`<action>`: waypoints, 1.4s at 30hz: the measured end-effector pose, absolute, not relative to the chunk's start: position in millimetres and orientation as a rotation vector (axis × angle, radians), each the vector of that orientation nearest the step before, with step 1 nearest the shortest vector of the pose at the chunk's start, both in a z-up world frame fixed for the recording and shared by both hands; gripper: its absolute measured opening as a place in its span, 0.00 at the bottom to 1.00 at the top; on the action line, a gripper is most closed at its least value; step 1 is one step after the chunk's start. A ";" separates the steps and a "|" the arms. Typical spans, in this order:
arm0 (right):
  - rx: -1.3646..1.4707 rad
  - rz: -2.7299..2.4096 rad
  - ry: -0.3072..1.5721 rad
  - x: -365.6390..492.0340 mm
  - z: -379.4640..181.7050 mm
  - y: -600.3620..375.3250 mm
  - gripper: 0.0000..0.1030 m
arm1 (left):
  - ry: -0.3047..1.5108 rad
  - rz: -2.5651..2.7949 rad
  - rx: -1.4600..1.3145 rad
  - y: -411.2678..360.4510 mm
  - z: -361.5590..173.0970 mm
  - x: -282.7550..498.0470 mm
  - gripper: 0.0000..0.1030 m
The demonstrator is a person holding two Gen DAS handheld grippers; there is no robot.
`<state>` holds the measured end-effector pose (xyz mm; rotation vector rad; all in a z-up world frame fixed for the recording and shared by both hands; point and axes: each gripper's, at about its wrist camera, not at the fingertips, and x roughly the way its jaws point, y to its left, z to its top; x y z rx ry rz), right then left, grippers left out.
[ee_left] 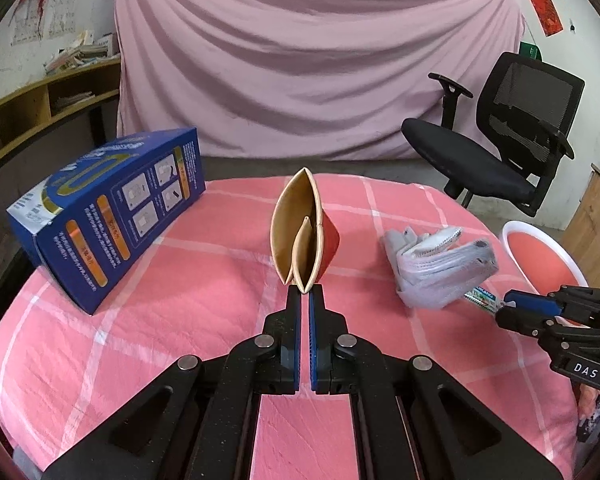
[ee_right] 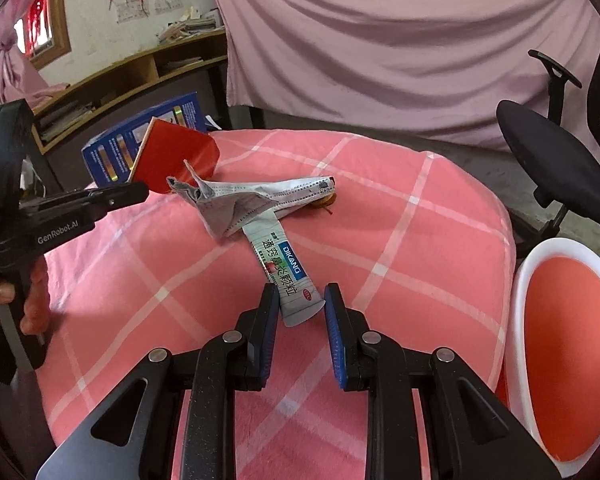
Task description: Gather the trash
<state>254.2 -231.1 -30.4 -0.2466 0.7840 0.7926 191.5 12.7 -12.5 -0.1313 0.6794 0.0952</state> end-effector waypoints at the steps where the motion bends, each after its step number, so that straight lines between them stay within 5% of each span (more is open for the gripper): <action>1: -0.237 0.802 0.778 253.1 -28.7 -231.9 0.21 | 0.673 0.097 -0.127 11.5 -12.3 190.2 0.01; 20: -0.087 0.620 0.544 253.1 -0.8 -264.5 0.21 | 0.557 0.149 -0.054 -3.9 -3.9 166.2 0.01; 39: -0.075 0.645 0.550 252.1 -0.4 -261.8 0.21 | 0.599 0.097 -0.056 -20.6 -8.8 167.7 0.00; 42: -0.072 0.637 0.570 255.6 -2.3 -262.2 0.21 | 0.646 0.071 -0.079 -16.6 -13.9 173.9 0.08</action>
